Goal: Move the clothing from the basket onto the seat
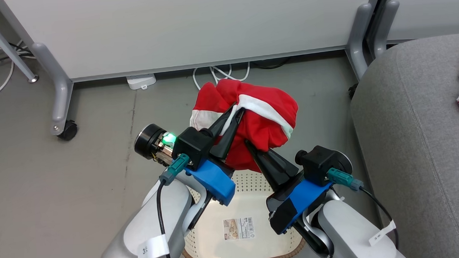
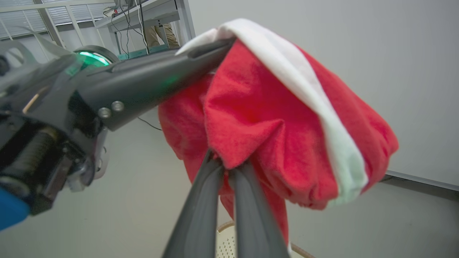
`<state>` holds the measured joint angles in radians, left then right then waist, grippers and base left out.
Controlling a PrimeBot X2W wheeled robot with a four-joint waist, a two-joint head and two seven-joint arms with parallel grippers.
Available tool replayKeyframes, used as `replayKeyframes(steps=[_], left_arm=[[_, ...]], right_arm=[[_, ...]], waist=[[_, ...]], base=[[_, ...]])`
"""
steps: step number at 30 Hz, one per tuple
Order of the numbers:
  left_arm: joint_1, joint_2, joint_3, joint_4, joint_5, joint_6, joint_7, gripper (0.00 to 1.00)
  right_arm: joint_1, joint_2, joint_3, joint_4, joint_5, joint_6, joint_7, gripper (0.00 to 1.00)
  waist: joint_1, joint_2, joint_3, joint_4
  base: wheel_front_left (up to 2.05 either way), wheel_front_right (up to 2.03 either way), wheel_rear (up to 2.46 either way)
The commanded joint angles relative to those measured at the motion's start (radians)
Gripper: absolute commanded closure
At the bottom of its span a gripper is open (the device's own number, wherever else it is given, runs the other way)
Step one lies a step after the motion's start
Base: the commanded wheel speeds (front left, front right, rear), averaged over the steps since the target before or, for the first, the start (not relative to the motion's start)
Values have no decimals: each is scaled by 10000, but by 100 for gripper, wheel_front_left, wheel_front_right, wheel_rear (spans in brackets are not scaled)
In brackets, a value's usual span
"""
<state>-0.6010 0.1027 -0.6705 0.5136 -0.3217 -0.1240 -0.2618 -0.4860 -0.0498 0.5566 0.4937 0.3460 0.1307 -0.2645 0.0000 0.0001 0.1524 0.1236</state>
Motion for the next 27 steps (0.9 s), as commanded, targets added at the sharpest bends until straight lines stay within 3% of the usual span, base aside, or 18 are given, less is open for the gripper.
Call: replayKeyframes(steps=[1,5,6,7,27], left_arm=[[47,-7,51,1,66,-58,-47,100],[60,-2,100,53,72,-71,-47,100],[59,-10,123,75,75,-73,-47,82],[51,-10,129,116,109,-74,-47,0],[175,17,397,11,437,-56,-38,0]], right_arm=[[-70,-10,-23,-9,-15,1,3,100],[-45,-10,-49,-38,-59,1,3,100],[-38,-10,-55,-39,-77,1,3,100],[-30,-10,-62,-46,-94,1,3,100],[186,-9,-386,-100,-265,1,3,100]], waist=[[0,-1,3,-9],[0,-1,6,-18],[0,-1,7,-18],[0,-1,8,-17],[0,-1,25,-139]], base=[[0,0,0],[0,0,0],[0,0,0],[0,0,0],[0,0,0]])
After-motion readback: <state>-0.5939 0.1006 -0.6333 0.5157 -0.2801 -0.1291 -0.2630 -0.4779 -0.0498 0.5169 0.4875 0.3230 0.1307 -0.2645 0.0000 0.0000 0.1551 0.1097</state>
